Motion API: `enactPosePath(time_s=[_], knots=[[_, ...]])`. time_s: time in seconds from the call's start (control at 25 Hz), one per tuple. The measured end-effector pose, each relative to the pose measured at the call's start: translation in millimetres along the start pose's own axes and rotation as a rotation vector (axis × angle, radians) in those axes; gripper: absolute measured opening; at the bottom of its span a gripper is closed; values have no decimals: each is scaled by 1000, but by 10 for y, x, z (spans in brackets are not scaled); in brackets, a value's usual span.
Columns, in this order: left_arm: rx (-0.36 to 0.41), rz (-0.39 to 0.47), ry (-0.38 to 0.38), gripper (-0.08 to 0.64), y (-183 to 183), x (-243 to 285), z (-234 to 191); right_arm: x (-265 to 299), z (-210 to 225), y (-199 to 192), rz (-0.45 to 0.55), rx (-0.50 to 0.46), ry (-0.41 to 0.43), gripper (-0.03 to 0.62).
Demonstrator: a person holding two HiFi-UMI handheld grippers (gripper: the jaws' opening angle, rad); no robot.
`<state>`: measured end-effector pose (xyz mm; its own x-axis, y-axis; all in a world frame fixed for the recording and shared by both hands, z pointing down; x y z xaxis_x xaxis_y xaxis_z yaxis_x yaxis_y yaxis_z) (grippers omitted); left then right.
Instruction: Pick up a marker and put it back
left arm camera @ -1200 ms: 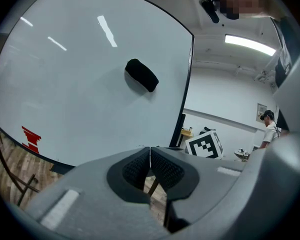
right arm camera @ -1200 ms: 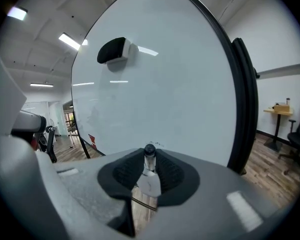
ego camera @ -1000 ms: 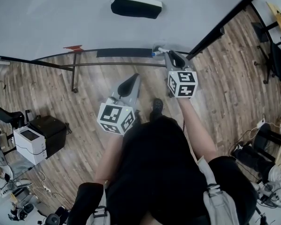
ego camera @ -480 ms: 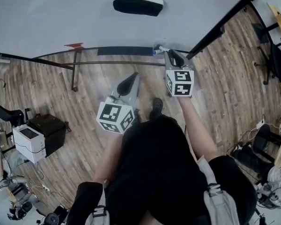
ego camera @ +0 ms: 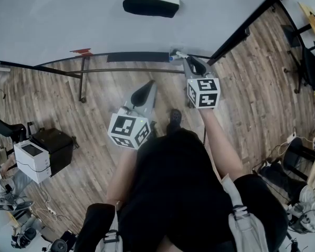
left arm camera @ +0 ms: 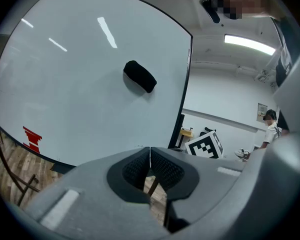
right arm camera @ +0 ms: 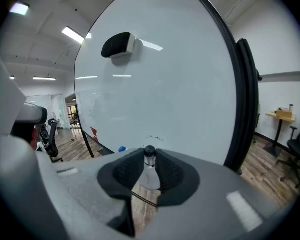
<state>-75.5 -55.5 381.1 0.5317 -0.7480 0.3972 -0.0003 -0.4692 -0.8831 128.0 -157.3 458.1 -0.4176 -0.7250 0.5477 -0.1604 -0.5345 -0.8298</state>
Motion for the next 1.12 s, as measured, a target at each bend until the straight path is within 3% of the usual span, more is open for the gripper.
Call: enactPosePath(time_s=[0.4, 0.64, 0.88, 1.12], knots=[[9, 1, 1, 15, 5, 17, 27, 0, 62, 16, 19, 7, 10, 80], [6, 5, 10, 15, 24, 23, -13, 71, 41, 24, -32, -40, 1, 80], [2, 3, 11, 15, 27, 43, -43, 49, 60, 52, -30, -35, 84, 77], [2, 4, 7, 15, 48, 84, -67, 61, 85, 68, -39, -75, 56, 77]])
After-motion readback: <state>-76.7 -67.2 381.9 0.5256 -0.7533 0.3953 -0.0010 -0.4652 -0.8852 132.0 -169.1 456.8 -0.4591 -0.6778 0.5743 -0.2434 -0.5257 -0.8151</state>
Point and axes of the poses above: the fingertips, and each gripper's own axes: x forward along the fingers, z to its right, y out of its top, the point moved 9 cm from there along -x, backward along the fingers, and after that the axes turned 9 degrees about -z, right-handed, at the moved point
